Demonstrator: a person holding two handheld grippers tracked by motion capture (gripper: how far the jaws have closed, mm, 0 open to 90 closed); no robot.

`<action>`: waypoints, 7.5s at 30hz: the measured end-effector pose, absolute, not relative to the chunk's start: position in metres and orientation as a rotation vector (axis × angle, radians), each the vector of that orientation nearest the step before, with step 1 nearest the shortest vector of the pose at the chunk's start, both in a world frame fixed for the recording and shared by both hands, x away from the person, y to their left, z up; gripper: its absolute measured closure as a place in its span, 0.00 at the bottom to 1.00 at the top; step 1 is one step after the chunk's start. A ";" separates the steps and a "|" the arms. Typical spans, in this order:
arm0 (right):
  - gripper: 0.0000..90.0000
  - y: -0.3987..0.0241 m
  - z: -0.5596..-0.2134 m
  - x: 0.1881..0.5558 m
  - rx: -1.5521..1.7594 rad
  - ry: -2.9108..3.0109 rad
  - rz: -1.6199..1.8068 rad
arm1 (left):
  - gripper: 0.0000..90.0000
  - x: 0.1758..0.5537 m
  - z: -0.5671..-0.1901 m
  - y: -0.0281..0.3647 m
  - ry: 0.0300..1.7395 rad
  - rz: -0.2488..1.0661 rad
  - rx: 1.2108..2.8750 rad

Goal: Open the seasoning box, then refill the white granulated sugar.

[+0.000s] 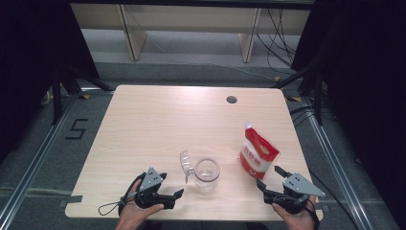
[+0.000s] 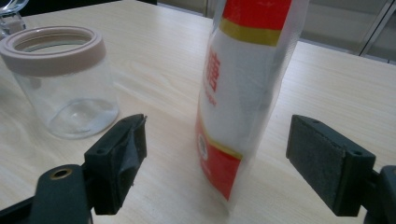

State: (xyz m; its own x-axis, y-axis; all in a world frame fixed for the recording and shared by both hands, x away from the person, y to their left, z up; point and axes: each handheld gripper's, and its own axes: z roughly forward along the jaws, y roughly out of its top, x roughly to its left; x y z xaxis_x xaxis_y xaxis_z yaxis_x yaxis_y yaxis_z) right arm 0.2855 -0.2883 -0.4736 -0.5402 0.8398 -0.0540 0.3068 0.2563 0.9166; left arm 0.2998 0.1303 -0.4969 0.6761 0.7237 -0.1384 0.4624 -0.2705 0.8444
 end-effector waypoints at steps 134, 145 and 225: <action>0.37 -0.274 -0.515 0.359 0.989 1.861 1.457 | 0.17 0.302 -0.497 0.127 0.940 0.334 1.907; 0.51 -0.276 -0.516 0.363 1.012 1.855 1.516 | 0.17 0.302 -0.498 0.127 0.920 0.343 1.910; 0.56 -0.258 -0.456 0.298 0.441 2.075 1.040 | 0.18 0.300 -0.498 0.133 0.943 0.354 1.923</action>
State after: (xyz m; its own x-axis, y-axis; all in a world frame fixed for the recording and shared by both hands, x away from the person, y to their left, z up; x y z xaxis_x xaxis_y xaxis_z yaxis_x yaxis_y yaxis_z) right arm 0.2976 -0.2580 -0.4563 -0.6523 0.5896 -0.4764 -0.0289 0.6087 0.7929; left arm 0.2997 0.1333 -0.4982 0.6632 0.7366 -0.1325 0.4677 -0.2697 0.8417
